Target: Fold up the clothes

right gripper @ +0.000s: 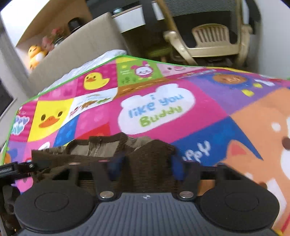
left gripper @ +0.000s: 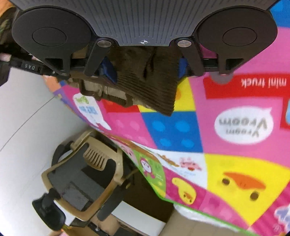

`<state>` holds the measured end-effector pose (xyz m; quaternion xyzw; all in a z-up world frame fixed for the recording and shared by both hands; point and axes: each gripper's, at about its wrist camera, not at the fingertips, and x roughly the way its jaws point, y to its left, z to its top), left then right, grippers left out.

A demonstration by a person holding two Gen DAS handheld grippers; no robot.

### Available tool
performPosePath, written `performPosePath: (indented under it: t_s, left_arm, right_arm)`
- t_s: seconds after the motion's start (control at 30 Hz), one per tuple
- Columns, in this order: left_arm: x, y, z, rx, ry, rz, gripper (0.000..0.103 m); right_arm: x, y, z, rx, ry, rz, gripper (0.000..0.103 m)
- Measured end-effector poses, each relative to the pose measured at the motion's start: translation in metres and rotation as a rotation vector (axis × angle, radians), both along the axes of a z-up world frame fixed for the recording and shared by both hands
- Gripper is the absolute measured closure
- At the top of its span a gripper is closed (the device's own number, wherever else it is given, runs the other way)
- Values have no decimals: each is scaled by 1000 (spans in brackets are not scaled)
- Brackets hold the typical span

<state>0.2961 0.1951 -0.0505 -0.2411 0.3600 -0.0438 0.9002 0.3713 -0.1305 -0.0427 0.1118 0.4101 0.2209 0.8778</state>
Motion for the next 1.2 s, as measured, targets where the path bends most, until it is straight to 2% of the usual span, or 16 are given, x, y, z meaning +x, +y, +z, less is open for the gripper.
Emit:
performPosePath:
  t_s: [0.07,0.13,0.23,0.33,0.37,0.5,0.57,0.63,0.7,0.8,0.87,0.93,0.97,1.03,1.13,1.2]
  left_arm:
    - [-5,0,6,-5,-15,-10,88]
    - [-24,-1,22,11,-73,-56,89]
    - [-67,-3,48,31,-150,-126,89]
    - [-116,-9,66,64,-216,-202,89]
    - [-132,-12,68,81,-232,-226,89]
    - [-183,-15,56,138,-189,-287,85]
    - [-205,-13,42,165,-140,-299,82]
    - [-224,-6,30,172,-96,-300,73]
    - [-241,5,23,138,-77,-292,67]
    - [-263,24,19,74,-80,-261,51]
    - [-271,41,23,-25,-120,-233,42]
    - [-266,49,26,-135,-150,-197,26]
    - [-261,50,27,-189,-157,-185,24]
    - [-242,45,26,-279,-145,-171,19]
    - [-209,30,16,-340,-90,-157,16]
    - [-209,24,22,-309,-92,-160,16]
  right_arm:
    - [-11,-2,12,2,-37,5,86]
    - [-37,-12,33,35,-106,35,88]
    - [-85,-32,64,59,-192,94,89]
    - [-144,-46,81,4,-269,162,89]
    - [-162,-48,79,-31,-284,186,89]
    - [-223,-49,63,-208,-308,258,89]
    - [-243,-51,43,-306,-278,274,89]
    - [-257,-60,27,-339,-232,275,89]
    - [-268,-78,19,-313,-200,260,84]
    - [-276,-106,21,-242,-178,178,66]
    - [-279,-120,27,-180,-172,130,54]
    - [-272,-123,35,-99,-177,102,40]
    - [-268,-121,39,-52,-182,100,34]
    - [-254,-107,41,10,-174,111,30]
    - [-230,-81,38,68,-160,121,27]
    - [-215,-62,30,55,-142,119,27]
